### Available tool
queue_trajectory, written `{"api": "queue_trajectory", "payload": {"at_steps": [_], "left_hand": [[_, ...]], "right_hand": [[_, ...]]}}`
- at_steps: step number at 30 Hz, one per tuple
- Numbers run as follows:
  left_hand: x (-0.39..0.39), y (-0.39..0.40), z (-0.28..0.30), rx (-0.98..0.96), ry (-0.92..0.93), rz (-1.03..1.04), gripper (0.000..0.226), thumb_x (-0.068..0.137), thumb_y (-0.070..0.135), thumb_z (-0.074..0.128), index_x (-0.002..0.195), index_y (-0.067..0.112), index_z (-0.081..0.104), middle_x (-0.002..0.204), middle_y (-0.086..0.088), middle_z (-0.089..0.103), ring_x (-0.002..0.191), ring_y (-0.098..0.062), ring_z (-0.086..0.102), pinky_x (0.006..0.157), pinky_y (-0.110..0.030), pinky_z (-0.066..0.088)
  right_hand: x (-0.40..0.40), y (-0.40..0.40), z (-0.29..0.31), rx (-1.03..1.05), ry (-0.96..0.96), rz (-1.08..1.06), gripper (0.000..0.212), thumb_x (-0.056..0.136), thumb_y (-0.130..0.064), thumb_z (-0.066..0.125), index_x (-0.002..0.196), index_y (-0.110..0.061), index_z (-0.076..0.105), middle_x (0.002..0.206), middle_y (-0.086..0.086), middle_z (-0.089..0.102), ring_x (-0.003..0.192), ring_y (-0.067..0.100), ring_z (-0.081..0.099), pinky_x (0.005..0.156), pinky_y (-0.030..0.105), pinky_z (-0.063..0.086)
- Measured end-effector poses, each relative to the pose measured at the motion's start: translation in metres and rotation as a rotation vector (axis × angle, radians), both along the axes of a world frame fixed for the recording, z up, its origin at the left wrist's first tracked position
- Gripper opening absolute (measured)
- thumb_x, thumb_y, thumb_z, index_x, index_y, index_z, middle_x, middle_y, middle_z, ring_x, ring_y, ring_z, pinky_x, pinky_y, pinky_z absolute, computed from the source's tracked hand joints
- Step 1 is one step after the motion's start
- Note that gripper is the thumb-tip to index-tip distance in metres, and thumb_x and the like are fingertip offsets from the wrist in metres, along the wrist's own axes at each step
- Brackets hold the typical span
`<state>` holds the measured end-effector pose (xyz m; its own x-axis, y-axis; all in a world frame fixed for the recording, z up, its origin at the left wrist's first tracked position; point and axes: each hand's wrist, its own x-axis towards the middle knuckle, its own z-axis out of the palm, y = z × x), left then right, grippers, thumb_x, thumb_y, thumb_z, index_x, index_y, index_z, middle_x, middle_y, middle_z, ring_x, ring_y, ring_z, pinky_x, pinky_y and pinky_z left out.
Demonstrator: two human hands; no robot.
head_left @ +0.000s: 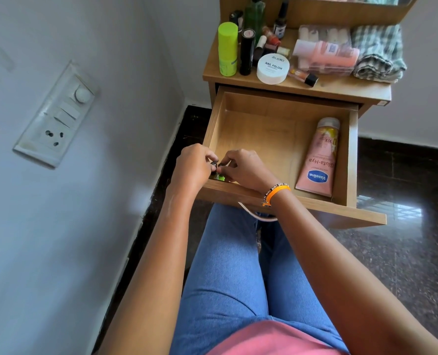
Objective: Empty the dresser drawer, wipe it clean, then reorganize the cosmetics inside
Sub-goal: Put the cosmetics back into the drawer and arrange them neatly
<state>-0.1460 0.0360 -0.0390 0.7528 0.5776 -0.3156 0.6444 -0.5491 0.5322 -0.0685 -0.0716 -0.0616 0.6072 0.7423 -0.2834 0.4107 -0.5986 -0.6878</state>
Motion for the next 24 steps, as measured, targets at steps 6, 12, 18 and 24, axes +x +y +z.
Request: {"api": "queue_trajectory", "payload": {"at_steps": [6, 12, 18, 24], "left_hand": [[0.006, -0.002, 0.003, 0.053, -0.030, -0.013, 0.023, 0.087, 0.010, 0.066, 0.108, 0.015, 0.071, 0.104, -0.007, 0.067, 0.080, -0.014, 0.056, 0.071, -0.022, 0.042], [0.023, -0.012, 0.017, 0.071, -0.195, -0.010, 0.019, 0.090, 0.014, 0.061, 0.106, 0.016, 0.071, 0.104, -0.002, 0.063, 0.077, -0.008, 0.052, 0.063, -0.013, 0.034], [0.058, -0.022, 0.041, 0.042, -0.395, 0.011, 0.013, 0.090, 0.016, 0.060, 0.097, 0.016, 0.071, 0.098, 0.003, 0.064, 0.079, -0.005, 0.054, 0.062, -0.007, 0.034], [0.089, -0.022, 0.056, 0.037, -0.553, 0.092, 0.014, 0.090, 0.012, 0.059, 0.094, 0.014, 0.072, 0.088, 0.004, 0.065, 0.072, -0.003, 0.054, 0.062, -0.004, 0.037]], "right_hand": [[0.003, -0.002, 0.003, 0.000, 0.041, -0.004, 0.026, 0.087, -0.027, 0.063, 0.107, -0.011, 0.065, 0.092, 0.010, 0.072, 0.082, 0.021, 0.068, 0.082, 0.036, 0.056], [0.025, -0.012, 0.025, 0.081, 0.018, -0.092, 0.015, 0.088, -0.016, 0.061, 0.100, -0.009, 0.066, 0.079, 0.010, 0.073, 0.076, 0.019, 0.070, 0.080, 0.039, 0.058], [0.065, -0.018, 0.054, 0.243, -0.031, -0.229, 0.012, 0.085, -0.008, 0.058, 0.093, -0.007, 0.068, 0.076, 0.010, 0.072, 0.074, 0.020, 0.071, 0.079, 0.039, 0.058], [0.094, -0.012, 0.071, 0.383, -0.039, -0.317, 0.014, 0.087, -0.001, 0.051, 0.092, -0.001, 0.065, 0.075, 0.015, 0.069, 0.063, 0.018, 0.067, 0.070, 0.028, 0.060]]}}
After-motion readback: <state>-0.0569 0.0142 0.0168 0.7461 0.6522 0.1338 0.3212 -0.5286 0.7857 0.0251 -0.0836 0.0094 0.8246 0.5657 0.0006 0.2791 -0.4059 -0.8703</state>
